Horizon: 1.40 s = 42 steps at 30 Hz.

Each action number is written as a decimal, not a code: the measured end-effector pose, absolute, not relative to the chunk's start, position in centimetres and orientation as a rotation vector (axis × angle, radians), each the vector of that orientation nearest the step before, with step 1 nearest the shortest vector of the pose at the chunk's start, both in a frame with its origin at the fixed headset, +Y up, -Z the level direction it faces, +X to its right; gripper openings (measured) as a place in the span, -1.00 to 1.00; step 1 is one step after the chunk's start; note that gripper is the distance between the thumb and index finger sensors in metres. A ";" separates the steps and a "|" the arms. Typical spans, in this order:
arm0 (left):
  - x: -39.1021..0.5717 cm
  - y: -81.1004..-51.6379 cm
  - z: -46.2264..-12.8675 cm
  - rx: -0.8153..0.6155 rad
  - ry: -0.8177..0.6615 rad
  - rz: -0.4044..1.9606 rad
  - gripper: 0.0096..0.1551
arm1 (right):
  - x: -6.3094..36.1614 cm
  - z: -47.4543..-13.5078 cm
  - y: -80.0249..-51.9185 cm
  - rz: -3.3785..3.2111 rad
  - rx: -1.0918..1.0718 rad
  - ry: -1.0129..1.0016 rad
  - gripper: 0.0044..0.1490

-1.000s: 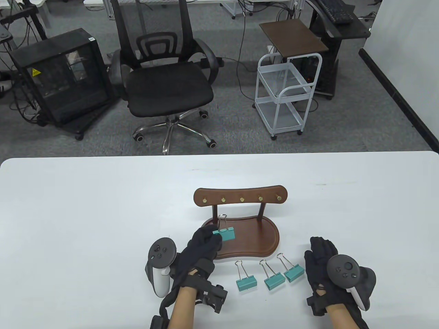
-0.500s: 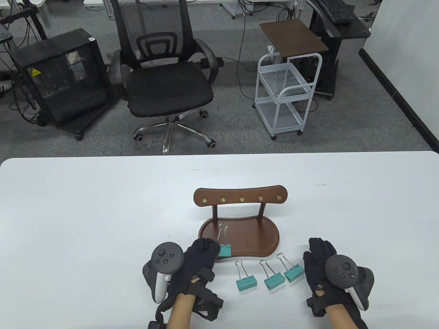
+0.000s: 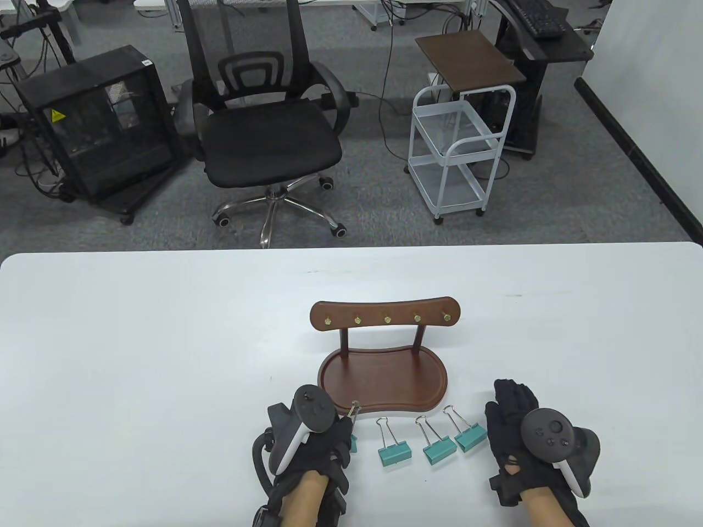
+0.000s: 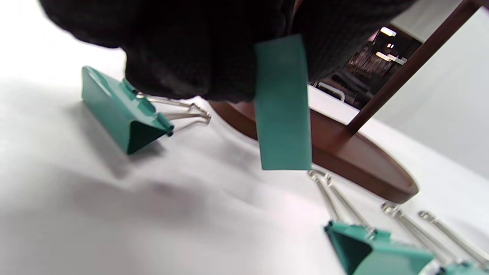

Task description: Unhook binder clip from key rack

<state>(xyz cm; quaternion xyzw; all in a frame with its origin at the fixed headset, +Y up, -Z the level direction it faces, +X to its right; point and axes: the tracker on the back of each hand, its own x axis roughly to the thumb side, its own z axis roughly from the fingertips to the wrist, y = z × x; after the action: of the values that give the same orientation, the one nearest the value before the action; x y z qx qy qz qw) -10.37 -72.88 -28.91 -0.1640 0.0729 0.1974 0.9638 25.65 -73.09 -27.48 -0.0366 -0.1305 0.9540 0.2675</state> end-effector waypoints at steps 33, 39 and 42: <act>-7.6 -74.1 -29.3 -0.352 0.115 0.100 -0.52 | 25.8 -27.5 -73.0 2.553 -0.094 -0.343 -0.24; -7.6 -74.0 -29.2 -0.342 0.125 0.070 -0.50 | 25.8 -27.5 -73.0 2.554 -0.096 -0.337 -0.24; -7.6 -73.9 -29.2 -0.330 0.123 0.036 -0.49 | 25.8 -27.5 -73.0 2.554 -0.094 -0.337 -0.24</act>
<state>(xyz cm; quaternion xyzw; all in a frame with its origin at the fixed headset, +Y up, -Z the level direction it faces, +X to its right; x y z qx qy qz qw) -7.56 -73.95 -29.23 -0.1640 0.0610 0.0178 0.9844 25.76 -73.00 -27.49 -0.0351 -0.1255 0.9516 0.2783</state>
